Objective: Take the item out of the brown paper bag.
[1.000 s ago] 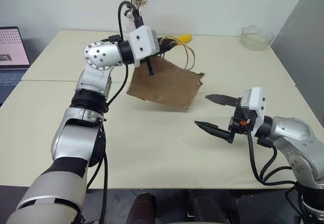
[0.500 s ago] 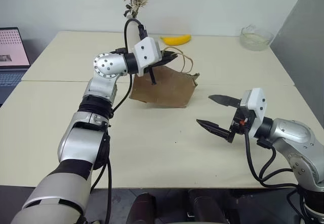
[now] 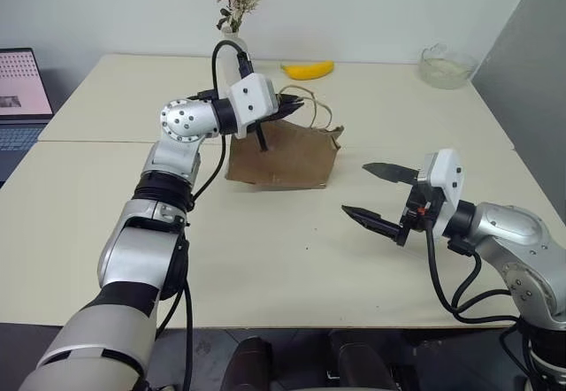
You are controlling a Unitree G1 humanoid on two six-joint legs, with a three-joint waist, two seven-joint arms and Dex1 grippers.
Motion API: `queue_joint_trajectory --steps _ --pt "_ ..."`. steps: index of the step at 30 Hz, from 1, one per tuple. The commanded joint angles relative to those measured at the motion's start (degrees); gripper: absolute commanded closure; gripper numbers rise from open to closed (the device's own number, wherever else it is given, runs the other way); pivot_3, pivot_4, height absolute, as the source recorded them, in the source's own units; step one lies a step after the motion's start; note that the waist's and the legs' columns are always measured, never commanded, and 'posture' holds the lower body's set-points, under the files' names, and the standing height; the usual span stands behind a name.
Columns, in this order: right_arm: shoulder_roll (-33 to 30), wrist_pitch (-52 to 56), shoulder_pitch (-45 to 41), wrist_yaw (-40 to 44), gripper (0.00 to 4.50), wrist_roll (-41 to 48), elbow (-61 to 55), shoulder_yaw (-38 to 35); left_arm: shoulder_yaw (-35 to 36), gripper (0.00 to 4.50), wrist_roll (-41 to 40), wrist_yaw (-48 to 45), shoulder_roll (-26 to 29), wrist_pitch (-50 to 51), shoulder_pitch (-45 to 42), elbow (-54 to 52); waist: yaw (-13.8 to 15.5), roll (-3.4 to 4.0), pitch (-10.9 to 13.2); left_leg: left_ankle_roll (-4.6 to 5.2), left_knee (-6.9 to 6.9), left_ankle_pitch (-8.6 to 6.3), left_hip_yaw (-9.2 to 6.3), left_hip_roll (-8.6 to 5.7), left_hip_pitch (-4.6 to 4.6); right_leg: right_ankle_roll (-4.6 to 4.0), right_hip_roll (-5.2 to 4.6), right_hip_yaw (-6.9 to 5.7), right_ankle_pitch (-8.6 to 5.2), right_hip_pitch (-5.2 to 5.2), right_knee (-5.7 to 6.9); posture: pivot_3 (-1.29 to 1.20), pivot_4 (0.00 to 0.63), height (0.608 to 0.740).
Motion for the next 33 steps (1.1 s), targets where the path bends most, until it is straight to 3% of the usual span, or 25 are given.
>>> queue_joint_trajectory --steps 1,9,17,24,27,32,33 --pt "-0.01 0.23 -1.01 -0.10 0.00 1.24 -1.68 -0.01 0.92 3.25 -0.18 0.01 1.36 -0.20 -0.23 -0.60 0.00 0.00 0.00 0.00 0.00 0.00 0.00 0.00 0.00 0.00 0.00 0.00 0.00 0.00 0.00 0.00 0.150 0.740" --pt "-0.08 0.90 -1.66 -0.37 0.00 0.31 -1.01 1.48 2.47 0.71 -3.67 -2.29 3.54 6.69 3.90 -8.74 -0.08 0.00 0.00 0.00 0.09 0.00 0.00 0.02 0.00 0.00 0.00 0.00 0.00 0.00 0.08 0.00 0.150 0.740" --pt "0.13 1.35 -3.31 -0.07 0.00 -0.41 0.99 3.21 8.38 0.71 -15.60 -0.24 10.08 37.66 21.08 -43.59 -0.81 0.01 -0.01 -0.01 0.21 0.00 -0.01 0.15 0.03 -0.01 -0.10 0.02 0.00 0.00 0.21 0.00 0.150 0.740" --pt "0.36 0.50 -6.01 1.34 0.00 -1.09 3.64 5.12 13.03 0.71 -19.14 6.64 12.19 50.22 31.87 -60.20 -0.76 0.00 -0.01 -0.01 0.59 0.00 0.00 0.10 0.11 -0.02 -0.11 0.07 -0.01 0.02 0.66 0.00 0.150 0.740" --pt "0.26 0.50 -6.95 1.70 0.00 -1.24 4.53 5.11 16.65 0.71 -21.39 11.32 11.71 55.56 35.47 -66.62 -0.72 0.00 -0.02 -0.01 0.61 0.00 -0.01 0.09 0.14 -0.02 -0.11 0.05 -0.02 0.04 0.71 0.00 0.150 0.740" --pt "1.28 -0.21 -11.82 2.37 0.00 -2.37 9.19 5.83 25.81 0.71 -28.98 23.51 7.20 68.56 51.72 -89.08 -1.26 0.00 -0.02 -0.01 0.58 -0.01 0.08 0.18 0.16 -0.03 -0.12 0.20 -0.03 0.00 0.71 0.00 0.150 0.740" --pt "1.88 -0.71 -13.37 2.33 0.18 -3.12 10.91 6.26 27.26 0.68 -30.65 25.78 5.73 70.30 55.07 -92.87 -1.21 0.00 -0.02 -0.02 0.58 -0.01 0.06 0.18 0.17 -0.04 -0.13 0.18 -0.03 0.00 0.71 0.00 0.150 0.740"
